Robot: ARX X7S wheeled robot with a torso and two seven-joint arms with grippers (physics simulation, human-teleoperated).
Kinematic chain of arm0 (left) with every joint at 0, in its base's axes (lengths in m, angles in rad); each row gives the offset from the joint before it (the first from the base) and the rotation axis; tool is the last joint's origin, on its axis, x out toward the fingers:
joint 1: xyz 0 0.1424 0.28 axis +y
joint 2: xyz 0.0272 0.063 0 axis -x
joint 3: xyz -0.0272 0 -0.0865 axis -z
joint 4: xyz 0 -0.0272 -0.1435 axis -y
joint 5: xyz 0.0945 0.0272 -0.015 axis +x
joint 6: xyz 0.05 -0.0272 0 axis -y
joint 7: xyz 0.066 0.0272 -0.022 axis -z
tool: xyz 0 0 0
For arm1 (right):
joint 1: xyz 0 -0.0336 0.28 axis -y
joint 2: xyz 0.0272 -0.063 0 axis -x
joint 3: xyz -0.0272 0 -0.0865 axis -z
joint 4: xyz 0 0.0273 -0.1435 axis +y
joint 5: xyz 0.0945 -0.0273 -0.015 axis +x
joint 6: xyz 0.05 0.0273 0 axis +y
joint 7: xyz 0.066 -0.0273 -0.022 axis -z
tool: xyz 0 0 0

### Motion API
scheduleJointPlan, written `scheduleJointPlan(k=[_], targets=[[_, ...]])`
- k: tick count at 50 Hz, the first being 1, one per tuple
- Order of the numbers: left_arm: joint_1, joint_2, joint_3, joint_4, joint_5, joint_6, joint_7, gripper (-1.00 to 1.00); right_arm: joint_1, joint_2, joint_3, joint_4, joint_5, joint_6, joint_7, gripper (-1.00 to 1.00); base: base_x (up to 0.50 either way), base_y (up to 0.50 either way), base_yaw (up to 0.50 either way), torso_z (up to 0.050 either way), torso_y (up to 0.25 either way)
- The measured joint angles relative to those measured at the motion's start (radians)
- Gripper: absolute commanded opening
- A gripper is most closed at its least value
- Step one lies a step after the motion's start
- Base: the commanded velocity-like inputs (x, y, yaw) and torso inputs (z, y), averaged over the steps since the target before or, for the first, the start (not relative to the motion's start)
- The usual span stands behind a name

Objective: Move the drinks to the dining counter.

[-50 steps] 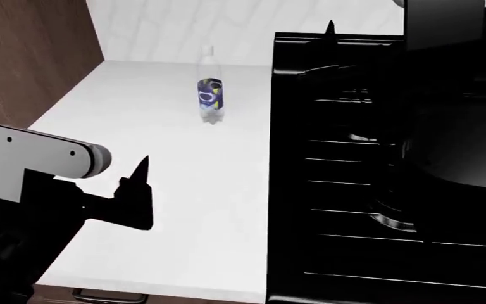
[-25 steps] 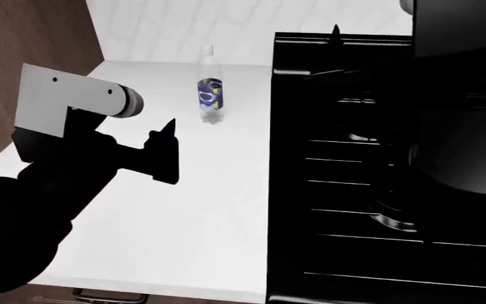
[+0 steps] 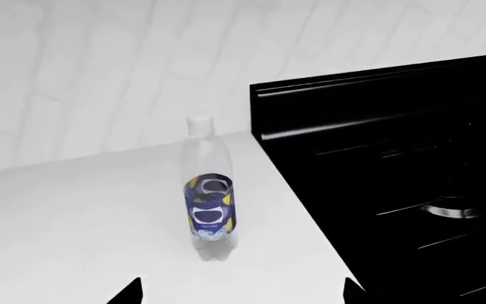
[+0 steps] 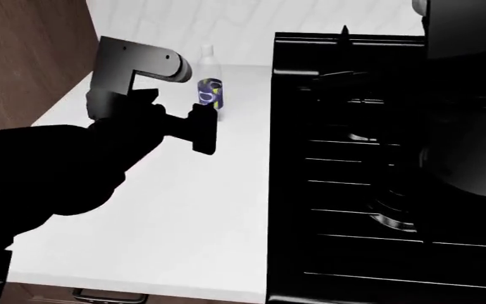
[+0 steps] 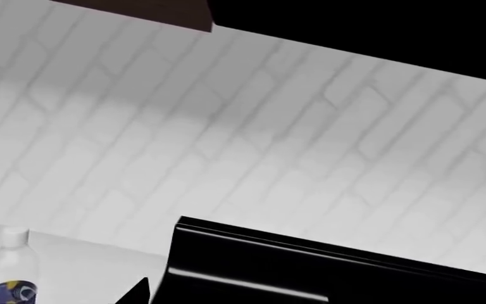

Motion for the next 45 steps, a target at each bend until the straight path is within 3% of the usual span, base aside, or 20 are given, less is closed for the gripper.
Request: scheduleJointPlan(k=[18, 32, 45], targets=[[-0.106, 0.109, 0.102, -0.293, 0.175, 0.076, 0.184, 1.00, -0.022, 0.023, 0.006, -0.008, -0.002, -0.011, 0.000, 1.00, 0.00, 0.00, 0.00, 0.000, 0.000], [-0.152, 0.157, 0.139, -0.421, 0.245, 0.117, 0.234, 1.00, -0.034, 0.030, 0.007, -0.008, -0.007, -0.019, -0.005, 1.00, 0.00, 0.00, 0.00, 0.000, 0.000], [-0.244, 0.275, 0.193, -0.766, 0.378, 0.271, 0.381, 1.00, -0.028, 0.039, 0.009, -0.013, 0.009, -0.012, 0.006, 1.00, 0.00, 0.00, 0.00, 0.000, 0.000]])
